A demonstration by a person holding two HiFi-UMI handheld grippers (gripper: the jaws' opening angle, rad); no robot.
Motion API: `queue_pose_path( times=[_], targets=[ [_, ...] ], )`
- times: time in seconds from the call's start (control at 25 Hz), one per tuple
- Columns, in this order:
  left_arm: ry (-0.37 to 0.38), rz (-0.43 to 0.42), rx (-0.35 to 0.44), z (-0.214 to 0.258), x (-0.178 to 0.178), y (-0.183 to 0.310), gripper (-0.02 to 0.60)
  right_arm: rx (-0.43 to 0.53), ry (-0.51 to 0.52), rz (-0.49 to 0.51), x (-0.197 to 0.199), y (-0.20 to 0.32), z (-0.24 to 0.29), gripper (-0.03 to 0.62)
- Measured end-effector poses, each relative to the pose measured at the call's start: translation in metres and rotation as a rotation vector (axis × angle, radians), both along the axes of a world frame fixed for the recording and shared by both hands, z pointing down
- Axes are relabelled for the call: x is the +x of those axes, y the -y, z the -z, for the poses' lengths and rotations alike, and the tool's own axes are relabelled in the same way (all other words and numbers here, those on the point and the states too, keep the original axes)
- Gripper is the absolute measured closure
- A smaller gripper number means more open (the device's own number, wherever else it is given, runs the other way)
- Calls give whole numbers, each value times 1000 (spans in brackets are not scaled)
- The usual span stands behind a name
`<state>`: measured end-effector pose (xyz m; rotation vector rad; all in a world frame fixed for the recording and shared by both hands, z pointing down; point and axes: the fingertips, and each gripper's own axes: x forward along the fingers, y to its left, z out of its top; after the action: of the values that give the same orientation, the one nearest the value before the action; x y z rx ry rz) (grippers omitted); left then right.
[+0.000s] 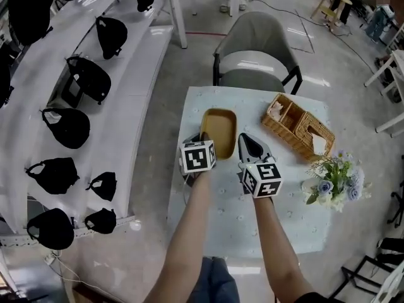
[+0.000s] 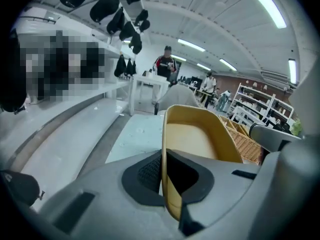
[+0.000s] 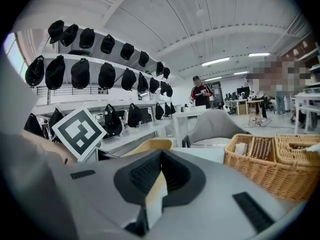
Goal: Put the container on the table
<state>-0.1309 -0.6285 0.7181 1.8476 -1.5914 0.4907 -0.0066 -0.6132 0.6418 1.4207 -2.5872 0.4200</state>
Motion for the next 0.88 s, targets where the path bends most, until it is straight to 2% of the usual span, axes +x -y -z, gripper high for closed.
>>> queue_pose_path(
  times=[0.12, 0.24, 0.44, 0.6, 0.68, 0.88],
  targets=[
    [3, -17, -78, -19, 1, 0, 572, -37, -7, -16, 5, 2, -18, 595],
    [16, -21, -119, -30, 1, -1, 572, -79, -20, -14, 4, 3, -35, 595],
    [38, -45, -123, -37, 4, -2, 571, -94, -24, -18, 6, 1, -42, 595],
    [22, -60, -141, -40, 8, -2, 565, -94, -10, -13, 7, 1, -42, 595],
    [12, -64, -156, -43, 10, -3, 498, -94, -5, -7, 6, 0, -42, 595],
    [14, -66, -182, -49, 10, -5, 444, -88, 8, 4, 7, -4, -39, 595]
  ],
)
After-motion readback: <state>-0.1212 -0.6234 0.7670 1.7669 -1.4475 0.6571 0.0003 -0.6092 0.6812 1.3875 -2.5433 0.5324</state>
